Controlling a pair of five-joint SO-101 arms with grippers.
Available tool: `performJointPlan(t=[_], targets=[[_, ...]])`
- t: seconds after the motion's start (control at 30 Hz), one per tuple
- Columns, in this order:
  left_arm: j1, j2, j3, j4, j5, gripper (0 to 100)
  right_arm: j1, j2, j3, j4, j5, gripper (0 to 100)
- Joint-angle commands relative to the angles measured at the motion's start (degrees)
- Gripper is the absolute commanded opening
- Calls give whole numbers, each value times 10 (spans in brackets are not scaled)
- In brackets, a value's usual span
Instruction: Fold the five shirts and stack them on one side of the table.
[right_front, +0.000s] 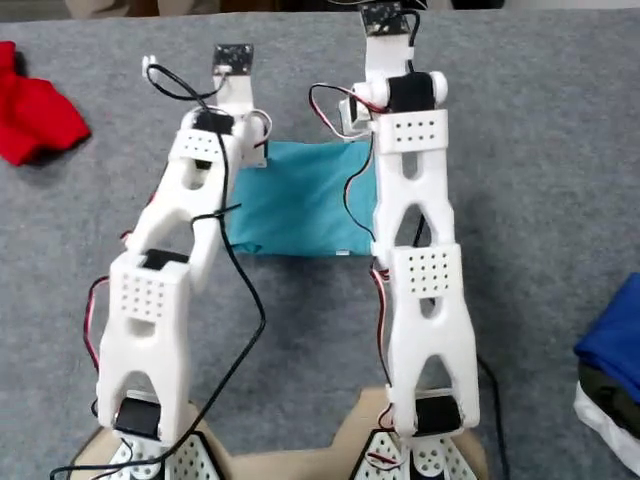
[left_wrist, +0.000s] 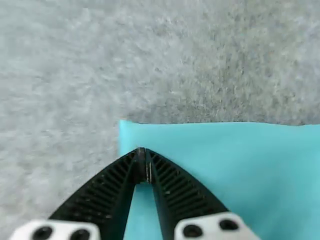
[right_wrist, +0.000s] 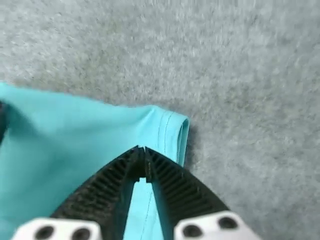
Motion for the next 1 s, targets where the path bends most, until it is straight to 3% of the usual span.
performJointPlan(t=[0.0,0.23,0.47,0.73,0.97], targets=[[9,27,-120,47,-4,20,-22,-100,135,11,6,5],[5,119,-267,146,-6,20,-27,-232,418,-7,11,5],[4,194,-353,209,-6,20,-26,-209,612,-146,23,5],[-11,232,-412,226,-7,20,26,-190,674,-189,31,5],[-28,227,-414,246,-39,19,29,-207,650,-161,65,5]])
